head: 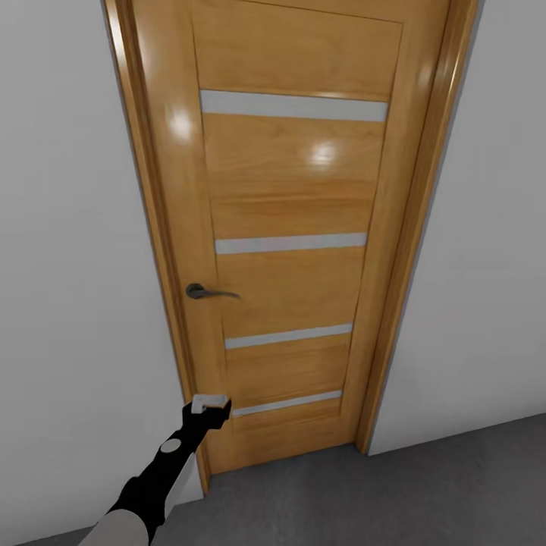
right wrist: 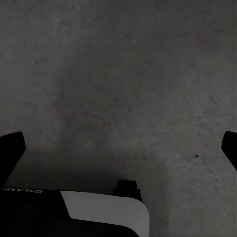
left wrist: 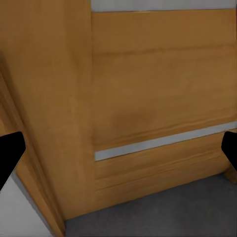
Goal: Move the two storage containers from the living room to the garage. In the garage, place one container on the floor and stack the other container on top of it (either order is fine).
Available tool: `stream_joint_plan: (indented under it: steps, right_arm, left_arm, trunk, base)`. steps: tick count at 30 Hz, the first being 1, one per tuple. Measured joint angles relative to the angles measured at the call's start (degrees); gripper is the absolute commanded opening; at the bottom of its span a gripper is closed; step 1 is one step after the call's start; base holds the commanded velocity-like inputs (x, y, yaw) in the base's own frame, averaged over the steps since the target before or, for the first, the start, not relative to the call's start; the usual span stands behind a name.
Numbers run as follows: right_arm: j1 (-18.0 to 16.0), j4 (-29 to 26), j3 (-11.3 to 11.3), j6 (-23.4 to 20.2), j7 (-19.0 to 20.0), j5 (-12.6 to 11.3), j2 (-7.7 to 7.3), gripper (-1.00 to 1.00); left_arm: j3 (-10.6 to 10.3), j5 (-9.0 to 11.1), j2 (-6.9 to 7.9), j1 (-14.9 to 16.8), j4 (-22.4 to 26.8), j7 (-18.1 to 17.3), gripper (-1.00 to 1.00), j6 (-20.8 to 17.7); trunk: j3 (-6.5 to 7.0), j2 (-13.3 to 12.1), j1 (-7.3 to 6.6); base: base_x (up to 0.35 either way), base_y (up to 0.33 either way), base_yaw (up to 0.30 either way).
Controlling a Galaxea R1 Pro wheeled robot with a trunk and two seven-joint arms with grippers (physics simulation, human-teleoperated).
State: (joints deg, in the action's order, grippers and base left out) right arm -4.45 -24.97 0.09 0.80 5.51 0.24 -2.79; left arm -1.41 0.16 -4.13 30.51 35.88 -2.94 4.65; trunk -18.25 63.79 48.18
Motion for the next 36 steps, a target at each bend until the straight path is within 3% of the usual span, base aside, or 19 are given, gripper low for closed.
stream_joint_plan:
  steps: [7,36]
  right_arm:
    - [0.0,0.0,0.0,0.0,-0.02,0.0,0.0,1.0]
    - [0.0,0.0,0.0,0.0,-0.04,0.0,0.0,1.0]
  left_arm:
    - [0.09,0.0,0.09,0.0,-0.07,0.01,1.0,2.16]
    - [0.03,0.0,0.18,-0.02,-1.9,0.0,1.0,2.22]
  trunk:
    - [0.0,0.0,-0.01]
    - [0.0,0.0,-0.01]
  base:
    - [0.095,0.0,0.0]
    - [0.084,0.0,0.0]
